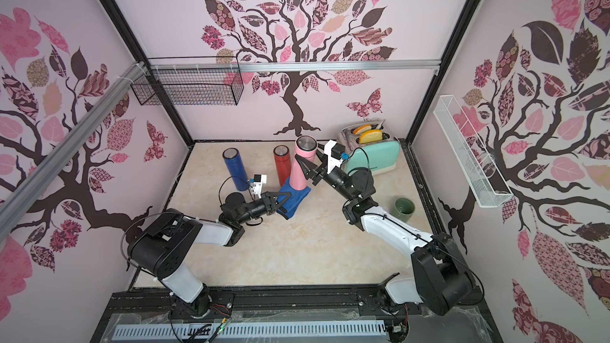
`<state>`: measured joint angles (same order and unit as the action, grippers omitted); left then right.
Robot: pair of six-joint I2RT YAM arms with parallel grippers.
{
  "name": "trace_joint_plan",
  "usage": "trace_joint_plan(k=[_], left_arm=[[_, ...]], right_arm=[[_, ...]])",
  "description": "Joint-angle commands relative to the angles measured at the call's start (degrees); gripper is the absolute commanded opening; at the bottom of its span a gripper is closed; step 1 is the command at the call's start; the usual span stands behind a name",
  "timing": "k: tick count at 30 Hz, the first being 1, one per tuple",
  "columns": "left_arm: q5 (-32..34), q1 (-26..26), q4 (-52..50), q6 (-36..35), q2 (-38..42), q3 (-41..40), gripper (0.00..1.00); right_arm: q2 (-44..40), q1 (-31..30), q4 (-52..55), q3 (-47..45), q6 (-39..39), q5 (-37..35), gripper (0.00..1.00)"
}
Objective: Wipe the surface of the thermos
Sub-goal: Wipe the dirt from the surface of the thermos.
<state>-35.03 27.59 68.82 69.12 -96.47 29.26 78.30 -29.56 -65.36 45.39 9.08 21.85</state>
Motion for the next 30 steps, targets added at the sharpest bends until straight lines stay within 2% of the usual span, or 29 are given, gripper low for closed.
trace_joint_plan(k=[1,9,13,18,22,30], left_arm=[[-0.1,0.2,3.1,0.6,1.6,1.2,0.00],[0.1,0.2,3.1,0.8,5.0,3.7,0.00],[0.1,0.1,3.1,0.3,6.5,3.3,0.00],[-1.0,0.1,3.1,-1.4,6.5,2.8,0.00],[-1.4,0.6,3.1,-4.4,6.2,1.1,0.00],[0.3,1.8,3.0,-15.4,8.2,-2.4,0.00]], right_arm=[[0.2,-0.3,-9.2,-1.0,1.8,-1.2,0.00],[3.0,-0.3,-25.7,-9.1,6.9,-9.4,0.00],[3.7,-0.2,-27.8,-10.1,8.7,-12.9,0.00],[6.2,-0.2,-32.1,-8.6,13.0,-13.1,0.00],[8.1,-0.2,-33.7,-6.6,15.5,-13.7,0.00],[9.2,-0.2,-33.8,-4.4,19.9,-16.2,0.00]])
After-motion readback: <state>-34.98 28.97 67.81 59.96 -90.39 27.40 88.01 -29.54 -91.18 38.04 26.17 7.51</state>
